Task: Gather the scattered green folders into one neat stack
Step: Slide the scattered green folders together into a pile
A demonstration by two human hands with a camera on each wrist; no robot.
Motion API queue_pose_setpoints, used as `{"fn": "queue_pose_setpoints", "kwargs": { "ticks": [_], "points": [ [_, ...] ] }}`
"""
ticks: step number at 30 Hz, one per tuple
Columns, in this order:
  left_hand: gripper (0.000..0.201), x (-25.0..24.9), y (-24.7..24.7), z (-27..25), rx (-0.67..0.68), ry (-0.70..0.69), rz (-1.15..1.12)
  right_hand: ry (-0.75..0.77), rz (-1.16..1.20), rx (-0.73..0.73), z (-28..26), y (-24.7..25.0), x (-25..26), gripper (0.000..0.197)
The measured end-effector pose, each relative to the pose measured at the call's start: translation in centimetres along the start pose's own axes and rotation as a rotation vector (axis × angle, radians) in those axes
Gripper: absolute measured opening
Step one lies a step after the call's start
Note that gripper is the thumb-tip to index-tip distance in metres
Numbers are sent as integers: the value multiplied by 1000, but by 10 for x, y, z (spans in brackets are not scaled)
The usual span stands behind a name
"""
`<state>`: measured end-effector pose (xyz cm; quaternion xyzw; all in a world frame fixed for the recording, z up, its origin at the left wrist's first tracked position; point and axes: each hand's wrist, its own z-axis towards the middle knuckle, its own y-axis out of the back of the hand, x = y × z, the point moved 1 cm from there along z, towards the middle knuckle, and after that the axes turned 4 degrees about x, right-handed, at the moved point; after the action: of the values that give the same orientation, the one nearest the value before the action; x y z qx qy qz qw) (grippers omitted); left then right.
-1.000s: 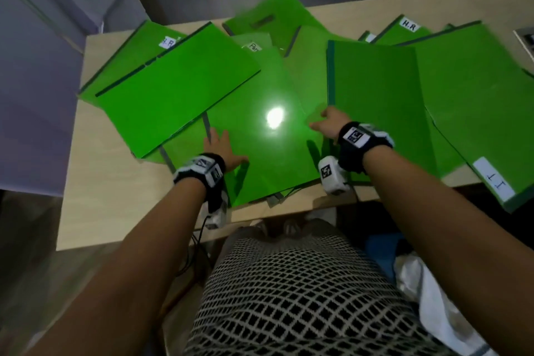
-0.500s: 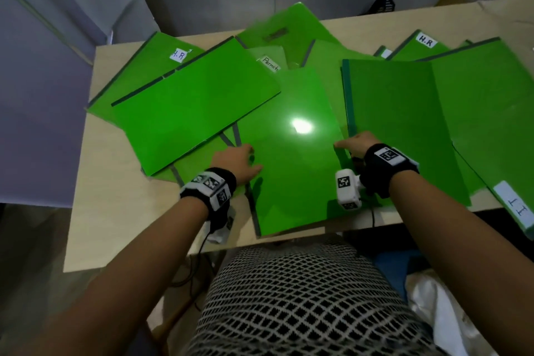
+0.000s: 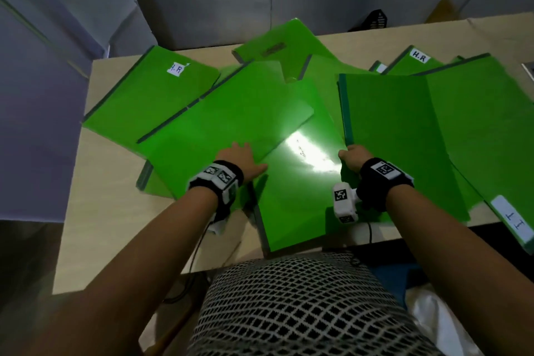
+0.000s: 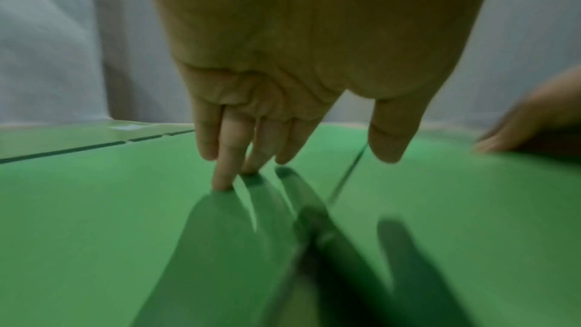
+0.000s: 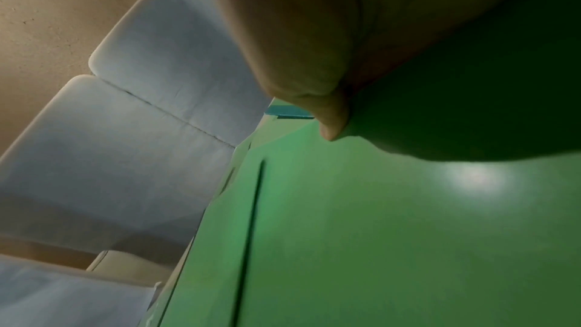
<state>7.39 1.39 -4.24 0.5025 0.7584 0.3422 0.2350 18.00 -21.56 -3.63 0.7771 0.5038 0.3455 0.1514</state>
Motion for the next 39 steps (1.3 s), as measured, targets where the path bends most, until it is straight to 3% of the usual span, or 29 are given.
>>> {"fn": "queue_pose_setpoints", "kwargs": {
  "ticks": [2,4,7,9,12,14,16,19,23,25,28,30,32,36,39],
  "points": [
    [65,-22,0,-9,-29,-152,-68,-8,18,-4,2,0,-4,41],
    [55,-27,5,-10,-29,-206,-238,4,51,-16,3,1,-9,37],
    [53,1,23,6,-125,-74,-359,29,125,-56,6,1,-16,32],
    [74,28,32,17,-167,75,-312,49,191,-77,8,0,-21,30],
    [102,53,30,27,-90,225,-296,88,317,-111,8,-1,-25,32],
    [101,54,23,27,-73,240,-523,97,389,-128,3,-3,-23,35],
    [84,49,13,22,-67,251,-721,92,497,-140,1,-6,-24,38],
    [62,36,-2,15,-104,309,-812,55,642,-161,-4,-8,-19,39],
    [100,11,-17,11,-45,378,-700,-17,838,-65,-9,-16,-11,61],
    [114,0,-22,4,-26,402,-771,1,779,-9,-8,-21,-8,69],
    [124,-6,-26,-6,-54,419,-1035,33,702,-58,-7,-16,-9,70],
    [106,-5,-20,-9,-49,391,-1187,48,686,-69,-7,-9,-13,62],
    [90,-8,-6,-11,4,358,-1202,86,642,-84,-13,2,-12,52],
    [78,-23,6,-7,1,279,-1192,106,466,-85,-2,20,-12,51],
    [77,-29,2,-3,-55,308,-1197,43,167,-234,15,48,-33,39]
  ]
}}
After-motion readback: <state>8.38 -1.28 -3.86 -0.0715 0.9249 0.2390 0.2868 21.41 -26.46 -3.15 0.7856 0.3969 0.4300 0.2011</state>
